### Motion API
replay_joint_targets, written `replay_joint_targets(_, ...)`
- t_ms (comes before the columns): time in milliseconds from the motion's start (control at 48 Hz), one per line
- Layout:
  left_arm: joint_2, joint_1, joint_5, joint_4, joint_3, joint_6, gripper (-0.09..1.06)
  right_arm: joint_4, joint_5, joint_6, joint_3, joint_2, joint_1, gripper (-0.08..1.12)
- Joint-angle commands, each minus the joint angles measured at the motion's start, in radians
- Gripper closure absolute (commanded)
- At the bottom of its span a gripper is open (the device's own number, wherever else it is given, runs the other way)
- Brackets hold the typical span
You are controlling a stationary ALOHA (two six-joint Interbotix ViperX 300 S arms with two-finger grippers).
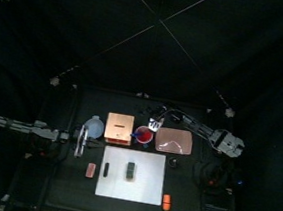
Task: Cut the sushi into 4 pieces with the knife
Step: Grasp knife edge with left hand
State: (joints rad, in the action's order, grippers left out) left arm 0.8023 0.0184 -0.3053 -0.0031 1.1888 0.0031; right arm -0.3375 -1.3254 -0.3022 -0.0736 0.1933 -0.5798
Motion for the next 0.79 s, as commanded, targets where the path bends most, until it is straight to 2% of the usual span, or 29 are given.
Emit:
replay_joint_targets(21,-0.003,0.003,-0.003,0.0,-0.012,0.0,0.69,-0.008,-0.048,0.003,-0.094,-0.048,0.0,1.03)
replay_joint_targets(208,-0.003,0.003,-0.005,0.0,-0.012,0.0,0.68,-0.002,-0.091,0.003,-0.155,-0.11,0.023,1.02)
replay_joint_targets(396,-0.003,0.003,-0.009,0.0,-0.012,-0.003,0.68,0.0,-0.078,0.0,-0.107,-0.215,0.08,1.02)
replay_joint_targets(604,-0.002,0.003,-0.015,0.0,-0.014,-0.003,0.68,0.021,0.049,0.002,0.015,-0.351,0.178,1.02)
replay_joint_targets(792,-0.003,0.003,-0.055,0.0,-0.012,0.002,0.68,0.061,0.282,-0.003,0.198,-0.465,0.256,1.02)
